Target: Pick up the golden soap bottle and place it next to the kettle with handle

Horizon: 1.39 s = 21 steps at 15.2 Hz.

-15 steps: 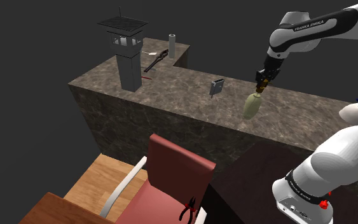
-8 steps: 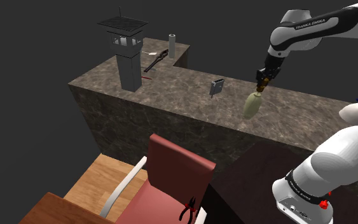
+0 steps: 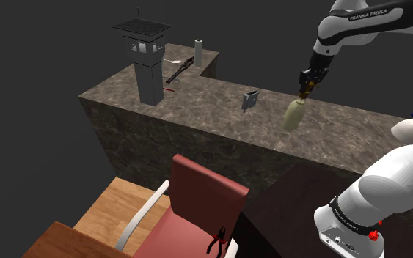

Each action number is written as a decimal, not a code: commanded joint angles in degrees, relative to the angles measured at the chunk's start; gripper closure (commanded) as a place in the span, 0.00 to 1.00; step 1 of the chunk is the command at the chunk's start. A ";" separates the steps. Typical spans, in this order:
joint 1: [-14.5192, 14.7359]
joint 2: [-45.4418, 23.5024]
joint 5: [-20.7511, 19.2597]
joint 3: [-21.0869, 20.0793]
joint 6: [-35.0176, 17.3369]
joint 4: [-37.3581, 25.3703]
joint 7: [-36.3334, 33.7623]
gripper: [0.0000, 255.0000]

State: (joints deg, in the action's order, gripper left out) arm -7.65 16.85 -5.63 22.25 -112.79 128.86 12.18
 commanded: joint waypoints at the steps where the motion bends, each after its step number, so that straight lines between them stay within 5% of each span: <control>1: 0.01 0.33 -0.02 -0.13 1.55 -1.24 -0.04 1.00; 21: 0.49 0.99 0.44 -1.29 17.01 -16.07 -0.17 1.00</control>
State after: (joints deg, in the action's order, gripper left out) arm -7.22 18.07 -5.29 21.00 -96.61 113.88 11.97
